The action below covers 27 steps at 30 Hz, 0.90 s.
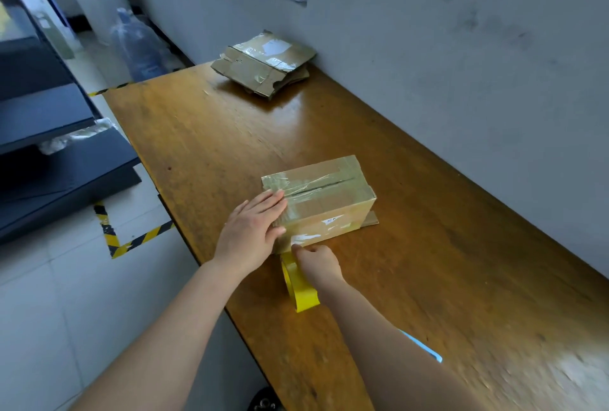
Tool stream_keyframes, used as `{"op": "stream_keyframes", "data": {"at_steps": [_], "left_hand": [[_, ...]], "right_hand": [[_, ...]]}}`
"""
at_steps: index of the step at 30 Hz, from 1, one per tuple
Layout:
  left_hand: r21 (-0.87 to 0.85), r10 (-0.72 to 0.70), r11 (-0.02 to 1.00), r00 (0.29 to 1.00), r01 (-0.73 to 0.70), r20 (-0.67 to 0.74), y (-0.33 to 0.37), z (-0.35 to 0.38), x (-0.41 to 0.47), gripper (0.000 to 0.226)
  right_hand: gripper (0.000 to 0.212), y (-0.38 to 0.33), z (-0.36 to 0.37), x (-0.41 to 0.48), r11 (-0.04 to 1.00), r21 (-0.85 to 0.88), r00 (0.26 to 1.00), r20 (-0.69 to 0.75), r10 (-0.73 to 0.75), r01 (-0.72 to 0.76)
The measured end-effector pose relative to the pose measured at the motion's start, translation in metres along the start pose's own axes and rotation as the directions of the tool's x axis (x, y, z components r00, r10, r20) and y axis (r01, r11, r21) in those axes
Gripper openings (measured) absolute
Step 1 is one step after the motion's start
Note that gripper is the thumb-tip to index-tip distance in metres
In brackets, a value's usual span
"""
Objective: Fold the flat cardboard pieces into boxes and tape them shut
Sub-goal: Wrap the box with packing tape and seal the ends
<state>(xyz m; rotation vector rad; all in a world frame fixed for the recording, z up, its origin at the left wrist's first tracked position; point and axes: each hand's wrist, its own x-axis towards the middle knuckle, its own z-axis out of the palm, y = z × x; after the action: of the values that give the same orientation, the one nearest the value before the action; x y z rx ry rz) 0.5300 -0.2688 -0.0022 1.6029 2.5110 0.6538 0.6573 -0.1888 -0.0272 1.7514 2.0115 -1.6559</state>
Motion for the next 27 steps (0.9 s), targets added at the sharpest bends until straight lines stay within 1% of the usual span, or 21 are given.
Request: {"op": "stream_keyframes", "data": {"at_steps": [2, 4, 6, 8, 10, 12, 14, 15, 16, 17, 18, 19, 20, 21, 22, 23, 24, 25, 26, 27], "left_hand": [[0.007, 0.002, 1.0, 1.0, -0.002, -0.021, 0.001, -0.001, 0.001, 0.06], [0.04, 0.005, 0.999, 0.997, -0.002, -0.081, 0.006, -0.001, 0.002, 0.06], [0.099, 0.009, 0.995, 0.993, 0.003, -0.12, 0.012, 0.001, 0.004, 0.056], [0.152, 0.01, 0.988, 0.994, 0.007, -0.113, 0.017, 0.002, 0.007, 0.054], [0.176, 0.02, 0.984, 0.994, -0.001, -0.111, 0.019, 0.004, 0.009, 0.055], [0.175, 0.032, 0.984, 0.993, -0.01, -0.118, 0.019, 0.006, 0.008, 0.057], [0.129, 0.031, 0.992, 0.99, -0.013, -0.135, 0.018, 0.009, 0.004, 0.062], [0.072, 0.007, 0.997, 0.99, 0.003, -0.143, 0.017, 0.011, 0.0, 0.069], [-0.022, -0.044, 0.999, 0.988, 0.042, -0.149, 0.017, 0.013, -0.005, 0.076], [-0.156, -0.134, 0.981, 0.98, 0.112, -0.145, 0.018, 0.016, -0.012, 0.081], [-0.32, -0.256, 0.925, 0.959, 0.205, -0.125, 0.021, 0.019, -0.019, 0.081], [-0.482, -0.393, 0.819, 0.916, 0.311, -0.077, 0.025, 0.023, -0.027, 0.077], [-0.597, -0.517, 0.687, 0.856, 0.415, 0.001, 0.03, 0.028, -0.033, 0.069], [-0.651, -0.602, 0.564, 0.792, 0.508, 0.097, 0.035, 0.032, -0.037, 0.06], [-0.672, -0.644, 0.461, 0.739, 0.58, 0.196, 0.039, 0.035, -0.04, 0.051], [-0.691, -0.655, 0.361, 0.697, 0.626, 0.29, 0.043, 0.038, -0.041, 0.045], [-0.711, -0.651, 0.26, 0.662, 0.653, 0.371, 0.046, 0.038, -0.04, 0.042], [-0.719, -0.643, 0.186, 0.636, 0.669, 0.426, 0.047, 0.039, -0.039, 0.042], [-0.721, -0.638, 0.146, 0.621, 0.678, 0.455, 0.048, 0.039, -0.038, 0.042], [-0.722, -0.636, 0.117, 0.61, 0.682, 0.473, 0.048, 0.039, -0.036, 0.042]], "right_hand": [[0.031, -0.002, 0.0, 0.001, 0.998, 0.048, 0.999, -0.016, 0.042, -0.041], [0.039, -0.004, -0.001, 0.0, 0.996, 0.067, 0.998, -0.019, 0.055, -0.054], [0.045, -0.004, -0.003, -0.002, 0.997, 0.052, 0.999, -0.011, 0.052, -0.051], [0.045, -0.002, -0.005, -0.005, 0.999, 0.025, 1.0, 0.002, 0.025, -0.025], [0.037, 0.001, -0.007, -0.008, 1.0, 0.019, 0.999, 0.026, -0.024, 0.024], [0.025, 0.004, -0.009, -0.011, 0.996, 0.062, 0.996, 0.064, -0.062, 0.058], [0.025, 0.005, -0.014, -0.014, 0.992, 0.096, 0.992, 0.086, -0.087, 0.079], [0.026, 0.005, -0.016, -0.014, 0.991, 0.099, 0.991, 0.091, -0.097, 0.088], [0.026, 0.004, -0.017, -0.015, 0.991, 0.098, 0.99, 0.095, -0.105, 0.095], [0.029, 0.004, -0.017, -0.016, 0.99, 0.095, 0.989, 0.099, -0.111, 0.102], [0.031, 0.005, -0.018, -0.017, 0.99, 0.089, 0.988, 0.098, -0.117, 0.109], [0.034, 0.005, -0.018, -0.018, 0.99, 0.08, 0.988, 0.095, -0.125, 0.118], [0.035, 0.005, -0.019, -0.019, 0.989, 0.075, 0.987, 0.092, -0.131, 0.125], [0.035, 0.005, -0.02, -0.021, 0.989, 0.075, 0.986, 0.096, -0.137, 0.13], [0.033, 0.005, -0.021, -0.023, 0.987, 0.076, 0.984, 0.106, -0.146, 0.138], [0.029, 0.006, -0.023, -0.024, 0.986, 0.078, 0.981, 0.113, -0.159, 0.15], [0.025, 0.008, -0.026, -0.025, 0.983, 0.076, 0.979, 0.106, -0.173, 0.165], [0.022, 0.011, -0.031, -0.026, 0.982, 0.054, 0.98, 0.079, -0.185, 0.181], [0.023, 0.015, -0.037, -0.026, 0.98, -0.026, 0.98, 0.032, -0.194, 0.195], [0.027, 0.022, -0.044, -0.025, 0.965, -0.178, 0.98, -0.013, -0.198, 0.193]]}}
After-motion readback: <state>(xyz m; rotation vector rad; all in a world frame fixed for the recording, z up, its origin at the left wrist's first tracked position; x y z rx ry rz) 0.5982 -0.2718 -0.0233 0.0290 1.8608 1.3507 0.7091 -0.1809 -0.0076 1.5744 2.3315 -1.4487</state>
